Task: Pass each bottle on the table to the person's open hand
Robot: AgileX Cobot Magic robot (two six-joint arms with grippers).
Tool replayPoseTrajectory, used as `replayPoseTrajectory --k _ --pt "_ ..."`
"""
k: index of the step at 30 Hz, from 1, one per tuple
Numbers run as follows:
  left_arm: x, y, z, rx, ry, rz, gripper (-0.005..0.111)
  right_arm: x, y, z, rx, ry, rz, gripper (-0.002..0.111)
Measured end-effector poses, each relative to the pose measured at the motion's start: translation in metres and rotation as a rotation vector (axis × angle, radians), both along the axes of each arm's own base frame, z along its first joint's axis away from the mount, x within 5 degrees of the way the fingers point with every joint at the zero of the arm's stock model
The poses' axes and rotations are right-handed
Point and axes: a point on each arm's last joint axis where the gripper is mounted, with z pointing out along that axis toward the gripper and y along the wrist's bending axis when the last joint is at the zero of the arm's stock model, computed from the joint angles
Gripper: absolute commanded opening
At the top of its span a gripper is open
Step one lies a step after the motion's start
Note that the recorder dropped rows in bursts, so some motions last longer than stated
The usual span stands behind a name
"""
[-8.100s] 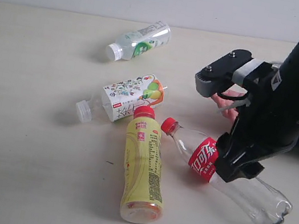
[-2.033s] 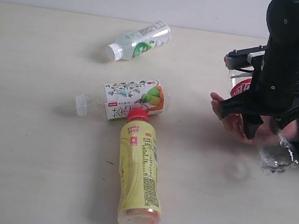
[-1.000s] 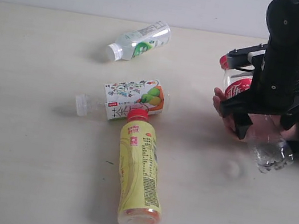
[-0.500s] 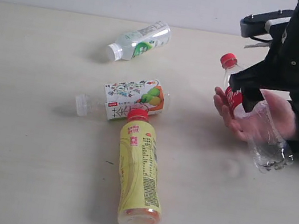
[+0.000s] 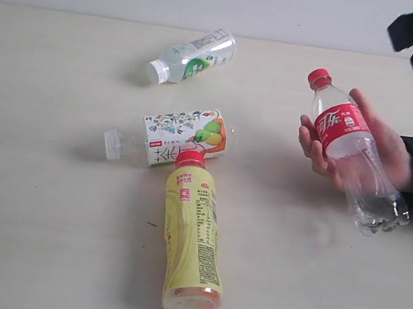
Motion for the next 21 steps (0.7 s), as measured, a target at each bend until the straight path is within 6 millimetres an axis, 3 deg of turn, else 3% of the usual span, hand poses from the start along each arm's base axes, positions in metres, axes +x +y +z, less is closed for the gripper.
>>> replayPoseTrajectory --k 2,5,8,13,16,21 --pt "0.0 0.0 0.0 0.0 0.0 0.0 0.0 -0.024 -0.006 0.018 0.062 -0.091 0.025 0.0" --pt "0.0 0.0 0.0 0.0 0.0 0.0 0.0 -0.065 -0.018 0.034 0.139 -0.25 0.065 0.0" --pt "0.0 0.0 0.0 0.0 0.0 0.0 0.0 -0.107 -0.032 0.03 0.187 -0.387 0.098 0.0" --pt "0.0 0.0 0.0 0.0 0.0 0.0 0.0 -0.165 -0.053 -0.003 0.244 -0.598 0.126 0.0" --pt "0.0 0.0 0.0 0.0 0.0 0.0 0.0 -0.185 -0.061 -0.033 0.261 -0.679 0.139 0.0" --pt "0.0 0.0 0.0 0.0 0.0 0.0 0.0 -0.203 -0.067 -0.056 0.288 -0.897 0.18 0.0"
